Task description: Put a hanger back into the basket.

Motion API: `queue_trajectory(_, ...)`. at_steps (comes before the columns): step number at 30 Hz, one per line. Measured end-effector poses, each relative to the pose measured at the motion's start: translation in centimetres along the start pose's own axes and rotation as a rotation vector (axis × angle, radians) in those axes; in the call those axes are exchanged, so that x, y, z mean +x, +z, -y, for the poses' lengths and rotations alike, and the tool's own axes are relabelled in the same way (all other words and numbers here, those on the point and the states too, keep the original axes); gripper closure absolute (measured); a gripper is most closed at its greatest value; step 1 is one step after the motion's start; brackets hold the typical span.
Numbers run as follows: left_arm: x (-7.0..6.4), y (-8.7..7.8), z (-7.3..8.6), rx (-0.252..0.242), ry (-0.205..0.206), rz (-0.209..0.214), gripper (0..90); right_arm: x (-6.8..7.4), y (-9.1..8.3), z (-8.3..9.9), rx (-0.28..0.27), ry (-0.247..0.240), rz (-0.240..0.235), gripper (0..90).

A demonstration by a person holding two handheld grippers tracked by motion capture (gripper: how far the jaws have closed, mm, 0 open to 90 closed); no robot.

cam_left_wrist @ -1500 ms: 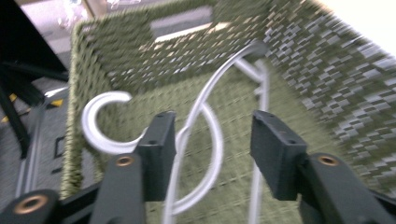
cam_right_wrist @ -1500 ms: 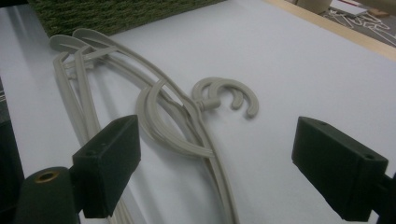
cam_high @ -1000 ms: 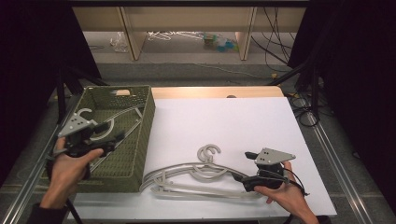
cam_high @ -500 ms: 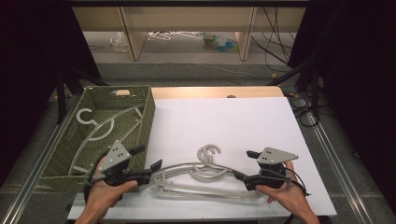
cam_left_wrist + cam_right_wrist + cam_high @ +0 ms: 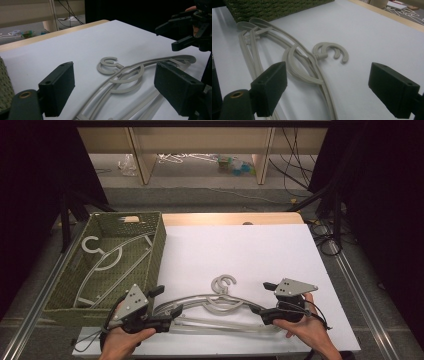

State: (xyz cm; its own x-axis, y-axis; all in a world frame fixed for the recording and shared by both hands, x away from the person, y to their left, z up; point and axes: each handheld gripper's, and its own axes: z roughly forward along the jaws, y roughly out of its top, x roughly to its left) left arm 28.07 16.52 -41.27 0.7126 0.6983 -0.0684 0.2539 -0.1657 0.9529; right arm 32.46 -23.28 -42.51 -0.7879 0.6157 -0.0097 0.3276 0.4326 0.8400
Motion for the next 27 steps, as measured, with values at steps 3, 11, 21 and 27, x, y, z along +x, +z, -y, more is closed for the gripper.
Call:
queue_trajectory(3,-0.6,0.4,0.6,0.017,0.025,0.009,16.7,-0.2,0.3,0.1,0.002,-0.003,0.0,16.1)
queue_trajectory(11,-1.4,1.3,1.6,0.059,0.021,0.043,16.7,-1.0,1.7,0.6,0.1,0.006,-0.007,17.0)
queue_trajectory(21,-1.4,1.6,1.9,0.077,0.015,0.054,16.8,-1.3,4.3,0.8,0.303,-0.071,-0.034,40.5)
queue_trajectory(27,-1.5,1.5,1.9,0.084,0.024,0.065,16.8,-1.5,5.8,0.5,0.381,-0.077,-0.046,54.2)
